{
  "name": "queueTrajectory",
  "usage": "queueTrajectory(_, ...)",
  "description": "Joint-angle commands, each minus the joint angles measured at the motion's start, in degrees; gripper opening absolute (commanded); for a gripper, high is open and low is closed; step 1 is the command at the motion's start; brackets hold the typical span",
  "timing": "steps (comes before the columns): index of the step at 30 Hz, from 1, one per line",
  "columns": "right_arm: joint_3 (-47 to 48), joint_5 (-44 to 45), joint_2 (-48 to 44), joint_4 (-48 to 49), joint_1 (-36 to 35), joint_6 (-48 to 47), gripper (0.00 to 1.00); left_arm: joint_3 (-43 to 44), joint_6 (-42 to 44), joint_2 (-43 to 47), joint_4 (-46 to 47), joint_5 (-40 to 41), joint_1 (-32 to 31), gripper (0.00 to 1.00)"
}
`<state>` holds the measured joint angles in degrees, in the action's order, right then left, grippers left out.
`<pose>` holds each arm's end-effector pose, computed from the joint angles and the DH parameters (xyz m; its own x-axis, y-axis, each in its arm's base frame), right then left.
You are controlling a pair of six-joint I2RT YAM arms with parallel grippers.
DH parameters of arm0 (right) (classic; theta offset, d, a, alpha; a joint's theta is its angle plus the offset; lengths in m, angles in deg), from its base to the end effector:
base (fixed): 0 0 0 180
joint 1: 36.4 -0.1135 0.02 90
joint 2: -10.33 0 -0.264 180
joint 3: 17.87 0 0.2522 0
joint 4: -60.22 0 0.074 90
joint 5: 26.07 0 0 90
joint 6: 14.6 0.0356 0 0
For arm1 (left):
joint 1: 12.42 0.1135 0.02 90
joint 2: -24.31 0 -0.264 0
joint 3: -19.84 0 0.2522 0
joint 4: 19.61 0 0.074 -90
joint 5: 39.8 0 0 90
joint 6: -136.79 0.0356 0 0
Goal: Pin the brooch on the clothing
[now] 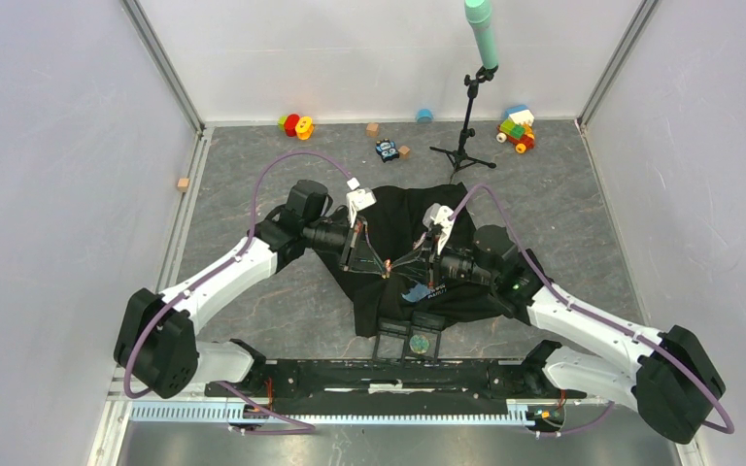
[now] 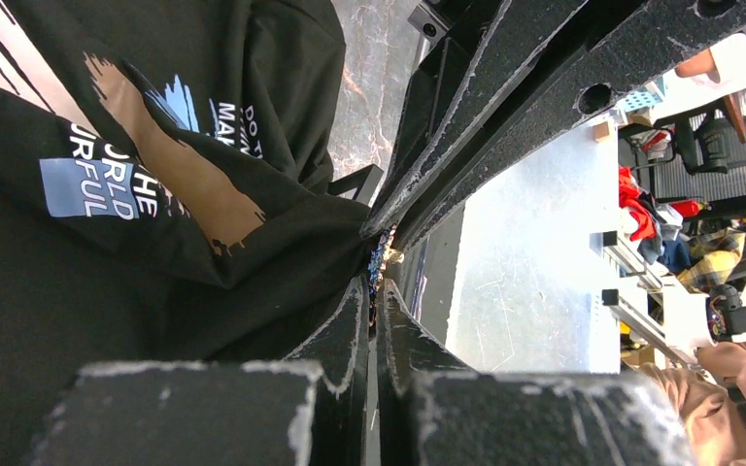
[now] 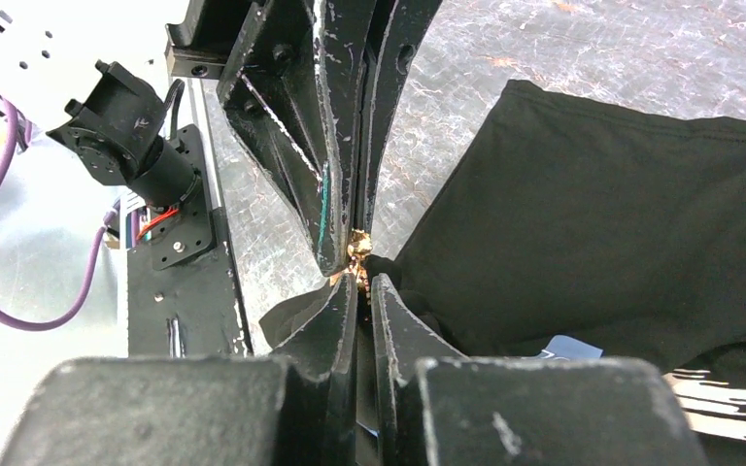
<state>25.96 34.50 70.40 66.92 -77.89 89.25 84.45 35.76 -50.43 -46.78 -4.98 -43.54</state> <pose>0.1637 0.1681 0.2544 -0.3456 -0.0273 -0.9380 -0.8829 0.3480 0.3151 0.2193 -0.1665 0.2667 -0.6726 0.2785 -0.6856 0.7391 0.2084 -0.6405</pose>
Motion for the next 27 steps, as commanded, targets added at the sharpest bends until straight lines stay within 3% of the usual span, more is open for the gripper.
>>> queueTrajectory(1, -1.5, 4.4, -1.6, -1.0, 2.1, -3.3, 0.1, 1.1, -2.6, 0.0, -3.0, -2.1, 1.7, 0.02)
queueTrajectory(15, -2.5, 4.3, -3.2, -0.2, 2.1, -3.3, 0.15, 1.1, -2.8, -0.5, -3.5, -0.9, 2.3, 0.02)
queueTrajectory(18, -2.6, 4.4, -3.6, -0.3, 2.1, -3.3, 0.23, 1.3, -2.4, -0.4, -4.3, 0.1, 2.4, 0.02)
queueTrajectory(19, -2.7, 4.5, -3.9, -0.3, 2.2, -3.2, 0.3, 1.6, -1.9, -0.4, -5.1, 1.4, 2.3, 0.03)
queueTrajectory(22, -3.3, 5.8, -5.5, -0.3, 2.1, -3.0, 0.6, 2.6, -0.1, -0.2, -8.3, 5.6, 2.5, 0.19)
queueTrajectory(26, -3.7, 10.3, -7.2, -2.6, 2.1, -3.4, 0.89, 2.7, -0.9, 1.2, -8.7, 9.9, 3.5, 0.62)
queueTrajectory(27, -3.8, 11.6, -7.7, -3.2, 2.1, -3.4, 0.94, 2.6, -1.5, 1.8, -8.6, 12.0, 3.7, 0.69)
